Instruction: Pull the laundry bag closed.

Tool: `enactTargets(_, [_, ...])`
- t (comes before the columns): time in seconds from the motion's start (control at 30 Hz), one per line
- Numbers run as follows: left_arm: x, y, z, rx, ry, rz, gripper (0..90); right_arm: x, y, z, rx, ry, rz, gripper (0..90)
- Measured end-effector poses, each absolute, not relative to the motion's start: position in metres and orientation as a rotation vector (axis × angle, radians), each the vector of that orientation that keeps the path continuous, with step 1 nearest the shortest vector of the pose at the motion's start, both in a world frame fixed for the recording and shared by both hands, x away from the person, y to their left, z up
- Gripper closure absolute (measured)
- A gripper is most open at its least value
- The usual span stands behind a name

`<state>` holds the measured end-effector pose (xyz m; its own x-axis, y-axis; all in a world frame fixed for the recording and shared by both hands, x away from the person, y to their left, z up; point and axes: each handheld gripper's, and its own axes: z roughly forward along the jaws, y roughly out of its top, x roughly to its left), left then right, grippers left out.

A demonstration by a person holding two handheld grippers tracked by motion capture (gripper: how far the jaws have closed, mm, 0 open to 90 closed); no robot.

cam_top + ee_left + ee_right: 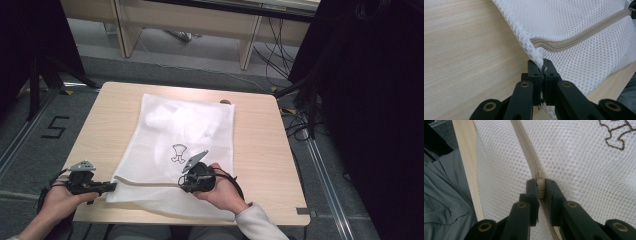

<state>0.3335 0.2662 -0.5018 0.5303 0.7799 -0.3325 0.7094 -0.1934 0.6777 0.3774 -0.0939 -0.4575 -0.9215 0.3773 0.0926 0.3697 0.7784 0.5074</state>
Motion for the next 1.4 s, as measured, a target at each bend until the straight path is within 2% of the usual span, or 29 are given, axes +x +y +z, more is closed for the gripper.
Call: enactTargets(1.4, [0.334,0.268,-0.501,1.970,1.215,0.092,86.0,0.376,-0.108,-0.455,0.658,2.944,0.838,82.4])
